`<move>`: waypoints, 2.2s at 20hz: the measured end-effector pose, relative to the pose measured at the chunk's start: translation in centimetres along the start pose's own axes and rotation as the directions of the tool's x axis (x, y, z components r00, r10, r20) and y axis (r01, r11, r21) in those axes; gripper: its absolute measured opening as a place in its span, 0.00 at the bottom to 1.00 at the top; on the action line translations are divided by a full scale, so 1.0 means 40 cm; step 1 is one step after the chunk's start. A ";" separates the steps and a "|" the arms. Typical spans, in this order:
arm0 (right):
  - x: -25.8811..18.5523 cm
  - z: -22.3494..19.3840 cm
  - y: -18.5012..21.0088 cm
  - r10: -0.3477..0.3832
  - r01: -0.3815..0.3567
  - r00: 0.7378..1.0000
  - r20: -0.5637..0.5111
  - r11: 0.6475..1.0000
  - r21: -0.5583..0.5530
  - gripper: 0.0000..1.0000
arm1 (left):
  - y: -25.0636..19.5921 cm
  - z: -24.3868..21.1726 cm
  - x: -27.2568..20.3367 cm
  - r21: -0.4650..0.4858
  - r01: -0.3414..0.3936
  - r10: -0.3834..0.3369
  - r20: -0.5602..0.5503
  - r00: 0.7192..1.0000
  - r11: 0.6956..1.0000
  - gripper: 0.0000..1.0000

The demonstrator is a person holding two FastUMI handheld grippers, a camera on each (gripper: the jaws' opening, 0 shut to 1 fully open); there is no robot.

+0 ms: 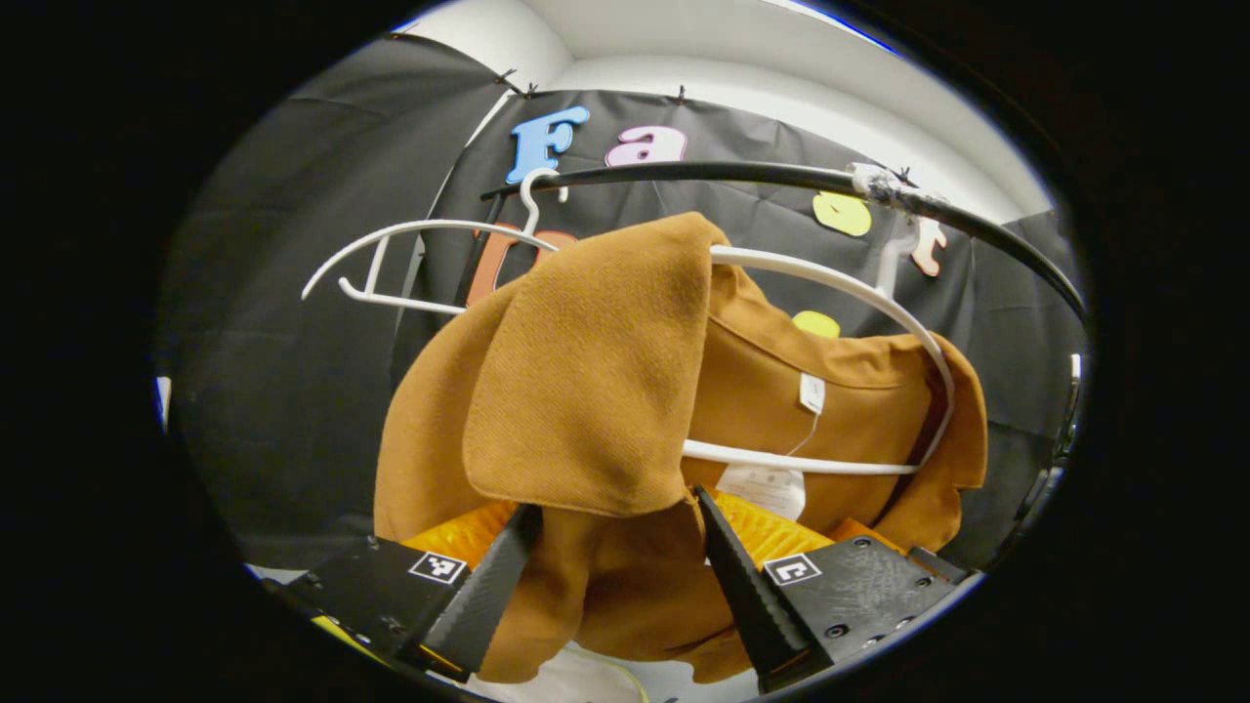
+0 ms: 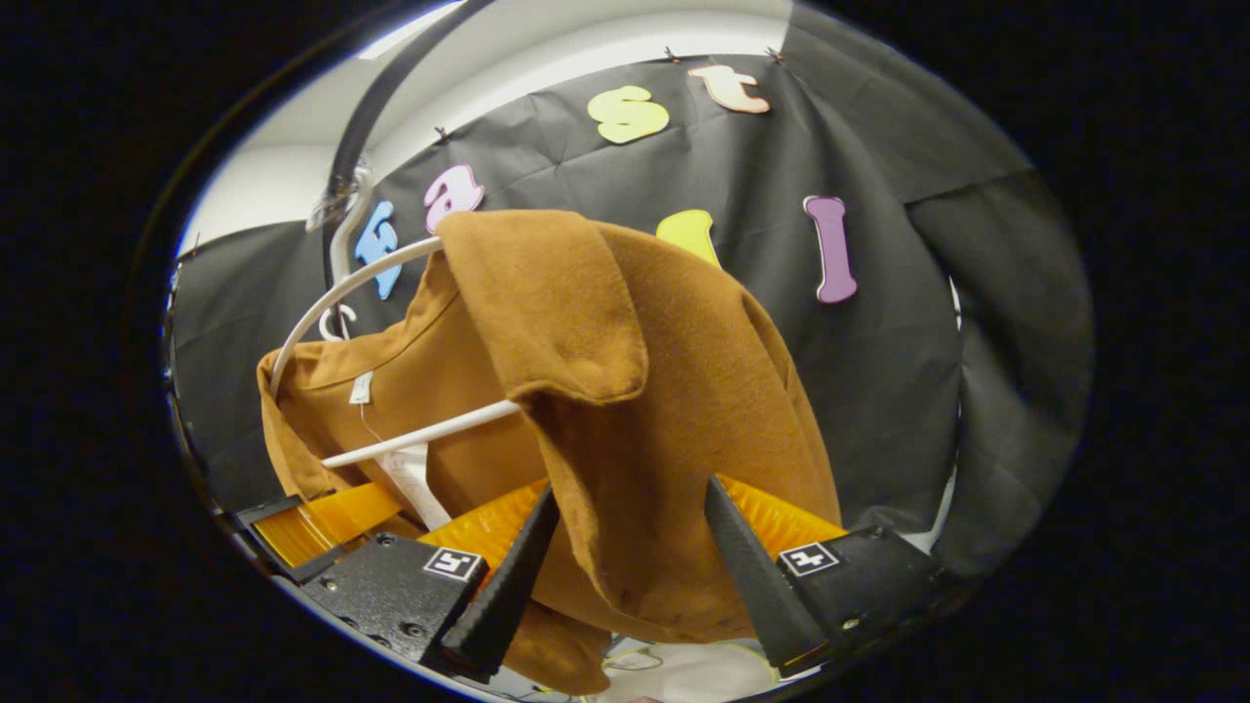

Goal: Grasp the clothes on the hanger with both hands and then place them into the laundry hamper below.

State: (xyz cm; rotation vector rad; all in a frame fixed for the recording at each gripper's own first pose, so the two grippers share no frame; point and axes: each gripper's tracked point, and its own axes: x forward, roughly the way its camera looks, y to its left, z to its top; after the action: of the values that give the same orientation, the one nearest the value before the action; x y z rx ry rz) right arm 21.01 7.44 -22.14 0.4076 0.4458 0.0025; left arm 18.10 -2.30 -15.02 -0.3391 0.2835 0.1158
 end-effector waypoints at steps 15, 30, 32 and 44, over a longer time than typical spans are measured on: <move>0.025 0.088 -0.101 0.016 -0.020 0.997 0.075 0.998 0.055 0.20 | 0.066 0.008 0.015 -0.011 -0.055 0.055 0.007 0.998 0.998 0.10; -0.022 0.197 -0.164 0.076 -0.113 0.985 0.155 0.961 0.252 0.06 | 0.107 0.079 -0.127 -0.057 0.087 -0.086 0.013 0.996 0.995 0.05; -0.019 0.207 -0.161 0.099 -0.140 0.983 0.155 0.950 0.279 0.06 | 0.100 0.086 -0.146 -0.067 0.116 -0.116 0.004 0.993 0.991 0.05; -0.071 0.244 -0.186 0.206 -0.256 0.962 0.178 0.907 0.333 0.06 | 0.137 0.176 -0.249 -0.101 0.215 -0.216 0.006 0.976 0.971 0.05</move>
State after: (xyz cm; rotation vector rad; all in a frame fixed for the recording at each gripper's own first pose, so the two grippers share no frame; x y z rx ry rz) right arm 21.91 -3.39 -15.77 0.8111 0.2554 0.1258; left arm 9.52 4.59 -7.44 -0.4685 0.2444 -0.0851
